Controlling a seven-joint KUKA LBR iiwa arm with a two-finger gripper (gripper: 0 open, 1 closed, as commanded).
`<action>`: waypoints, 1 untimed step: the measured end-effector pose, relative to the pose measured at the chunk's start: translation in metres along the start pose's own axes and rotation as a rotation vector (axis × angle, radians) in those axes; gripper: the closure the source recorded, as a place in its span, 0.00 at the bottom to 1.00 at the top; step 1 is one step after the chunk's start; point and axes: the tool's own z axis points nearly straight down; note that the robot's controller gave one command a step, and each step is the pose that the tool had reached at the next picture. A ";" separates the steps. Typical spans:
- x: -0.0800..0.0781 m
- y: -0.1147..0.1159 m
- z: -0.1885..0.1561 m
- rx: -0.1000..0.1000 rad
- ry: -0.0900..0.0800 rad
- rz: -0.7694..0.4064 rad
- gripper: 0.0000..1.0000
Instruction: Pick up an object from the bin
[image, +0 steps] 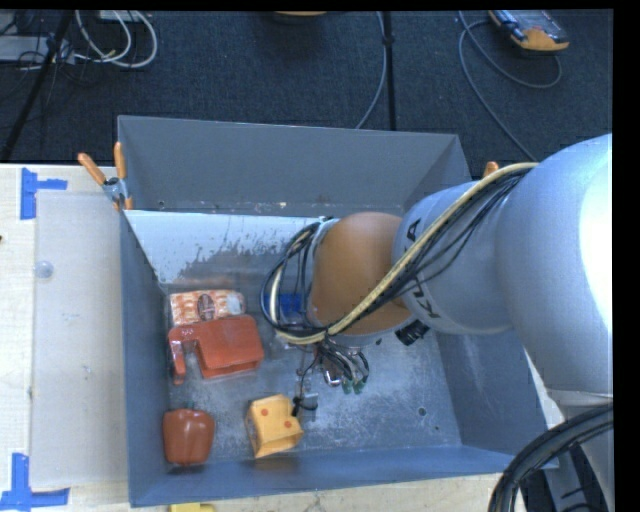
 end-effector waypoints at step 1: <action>0.029 0.001 0.003 0.001 -0.008 0.049 0.00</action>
Offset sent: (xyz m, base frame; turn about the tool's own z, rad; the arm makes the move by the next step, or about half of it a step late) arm -0.0487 0.0078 -0.0062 -0.0834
